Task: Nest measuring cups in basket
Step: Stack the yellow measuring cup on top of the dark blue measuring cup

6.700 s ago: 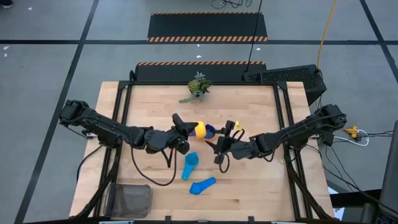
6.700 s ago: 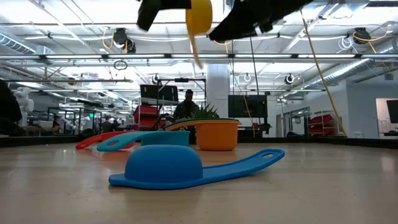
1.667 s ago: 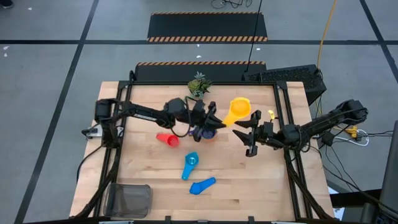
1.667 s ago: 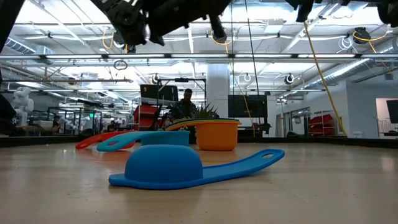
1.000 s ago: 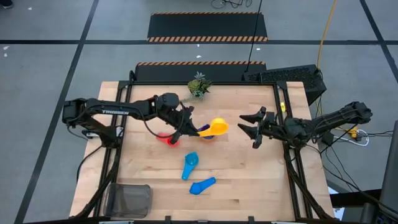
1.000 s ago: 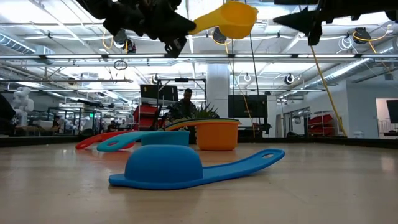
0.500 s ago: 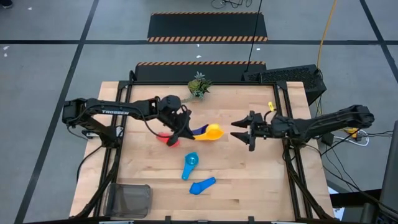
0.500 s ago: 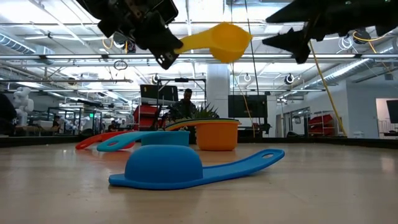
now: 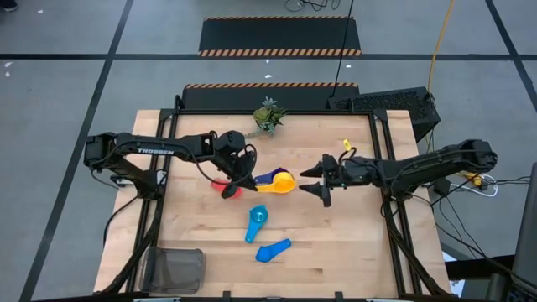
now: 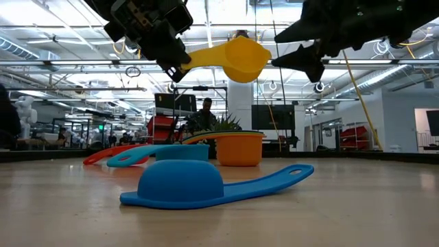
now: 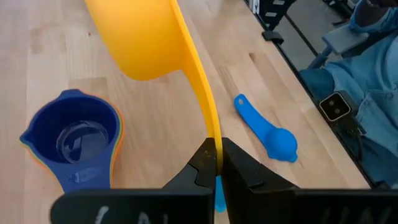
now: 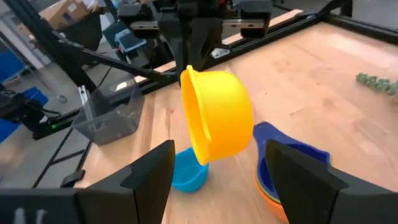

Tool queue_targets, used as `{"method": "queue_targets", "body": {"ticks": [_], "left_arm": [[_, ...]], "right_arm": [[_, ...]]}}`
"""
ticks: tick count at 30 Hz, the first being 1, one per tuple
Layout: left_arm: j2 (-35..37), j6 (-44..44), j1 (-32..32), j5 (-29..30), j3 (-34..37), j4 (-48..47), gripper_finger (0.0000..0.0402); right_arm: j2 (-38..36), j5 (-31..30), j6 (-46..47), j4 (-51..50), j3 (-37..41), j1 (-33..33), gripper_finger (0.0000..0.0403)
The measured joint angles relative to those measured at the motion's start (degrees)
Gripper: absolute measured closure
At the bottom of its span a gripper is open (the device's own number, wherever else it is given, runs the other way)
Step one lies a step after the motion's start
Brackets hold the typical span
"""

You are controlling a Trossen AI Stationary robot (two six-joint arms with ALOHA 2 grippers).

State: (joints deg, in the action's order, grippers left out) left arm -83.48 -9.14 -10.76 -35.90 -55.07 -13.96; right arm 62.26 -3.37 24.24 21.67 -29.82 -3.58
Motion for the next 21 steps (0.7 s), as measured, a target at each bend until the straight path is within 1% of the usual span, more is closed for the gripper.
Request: {"method": "queue_targets", "body": {"ticks": [3,6,10,12,15,21], "left_arm": [[0.0,0.0,0.0,0.0,0.0,0.0,0.0394],[0.0,0.0,0.0,0.0,0.0,0.0,0.0394],[0.0,0.1,0.0,0.0,0.0,0.3,0.0394],[0.0,0.1,0.0,0.0,0.0,0.3,0.0394],[0.0,0.1,0.0,0.0,0.0,0.3,0.0394],[0.0,-0.1,0.0,-0.3,0.0,0.3,0.0394]], "right_arm": [[2.1,2.0,0.0,0.3,-0.9,0.4,0.0160],[3.9,2.2,-1.2,0.4,-1.7,0.4,0.0161],[5.6,2.2,-3.9,3.9,-2.0,0.4,0.0162],[5.9,2.2,-4.5,4.7,-2.0,0.4,0.0169],[5.9,2.3,-5.4,4.7,-2.0,0.4,0.0196],[5.9,4.7,-5.7,4.7,-2.0,0.7,0.0283]]}}
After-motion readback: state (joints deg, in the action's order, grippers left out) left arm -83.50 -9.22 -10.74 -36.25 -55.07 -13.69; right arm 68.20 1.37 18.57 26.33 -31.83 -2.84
